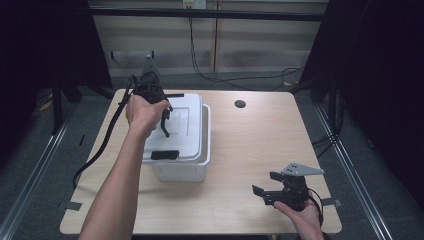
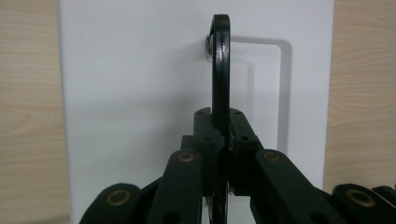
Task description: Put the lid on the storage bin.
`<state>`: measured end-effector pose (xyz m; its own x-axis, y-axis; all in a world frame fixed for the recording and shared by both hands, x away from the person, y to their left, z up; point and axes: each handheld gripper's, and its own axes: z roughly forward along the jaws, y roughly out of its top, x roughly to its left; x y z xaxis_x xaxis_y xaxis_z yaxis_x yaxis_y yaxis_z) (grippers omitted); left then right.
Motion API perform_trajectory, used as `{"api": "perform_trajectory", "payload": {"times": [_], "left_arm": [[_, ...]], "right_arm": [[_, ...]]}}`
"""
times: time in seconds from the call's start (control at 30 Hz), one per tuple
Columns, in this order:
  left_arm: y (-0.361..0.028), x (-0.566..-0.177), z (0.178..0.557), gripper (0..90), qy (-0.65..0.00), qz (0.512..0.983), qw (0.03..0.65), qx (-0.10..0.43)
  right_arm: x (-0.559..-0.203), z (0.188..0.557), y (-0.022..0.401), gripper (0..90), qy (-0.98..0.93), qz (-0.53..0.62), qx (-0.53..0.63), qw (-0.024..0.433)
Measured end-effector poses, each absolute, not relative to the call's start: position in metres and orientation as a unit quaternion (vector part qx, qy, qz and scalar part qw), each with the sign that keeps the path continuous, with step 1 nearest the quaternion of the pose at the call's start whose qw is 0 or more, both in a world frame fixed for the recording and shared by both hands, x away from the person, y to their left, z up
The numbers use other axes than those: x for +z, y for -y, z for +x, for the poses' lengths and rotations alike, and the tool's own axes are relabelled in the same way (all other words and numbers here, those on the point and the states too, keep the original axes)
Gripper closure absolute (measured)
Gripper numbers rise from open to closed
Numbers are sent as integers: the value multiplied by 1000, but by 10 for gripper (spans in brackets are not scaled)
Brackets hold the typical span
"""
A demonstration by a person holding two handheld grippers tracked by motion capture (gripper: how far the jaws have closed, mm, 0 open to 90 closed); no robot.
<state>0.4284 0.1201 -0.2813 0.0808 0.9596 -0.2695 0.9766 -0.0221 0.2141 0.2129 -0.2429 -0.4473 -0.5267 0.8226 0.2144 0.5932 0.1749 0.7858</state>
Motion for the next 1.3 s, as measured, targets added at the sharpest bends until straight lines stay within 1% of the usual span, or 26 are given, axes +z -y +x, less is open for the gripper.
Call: {"api": "perform_trajectory", "payload": {"times": [0.23, 0.27, 0.37, 0.47, 0.5, 0.57, 0.73, 1.03, 1.3], "left_arm": [[-110, -277, 428, 848, -668, 724, 170, -16], [-107, -279, 428, 847, -673, 719, 173, -15], [-102, -282, 428, 848, -674, 720, 164, -21], [-95, -281, 428, 846, -673, 724, 151, -3], [-94, -280, 429, 847, -672, 726, 146, -10], [-91, -279, 429, 847, -672, 725, 148, -10], [-81, -284, 429, 847, -674, 727, 133, 3], [-79, -291, 431, 846, -680, 722, 127, 7], [-78, -295, 434, 845, -680, 722, 126, -1]], "right_arm": [[-447, 213, 243, 141, -755, 470, 438, 130], [-447, 213, 243, 141, -755, 470, 438, 130], [-447, 213, 243, 141, -755, 470, 438, 130], [-447, 213, 243, 141, -756, 468, 439, 130], [-447, 213, 243, 141, -756, 469, 438, 129], [-448, 213, 243, 141, -756, 469, 438, 129], [-447, 212, 243, 141, -756, 468, 439, 129], [-447, 212, 243, 141, -757, 466, 440, 128], [-447, 212, 243, 141, -758, 465, 439, 130]]}}
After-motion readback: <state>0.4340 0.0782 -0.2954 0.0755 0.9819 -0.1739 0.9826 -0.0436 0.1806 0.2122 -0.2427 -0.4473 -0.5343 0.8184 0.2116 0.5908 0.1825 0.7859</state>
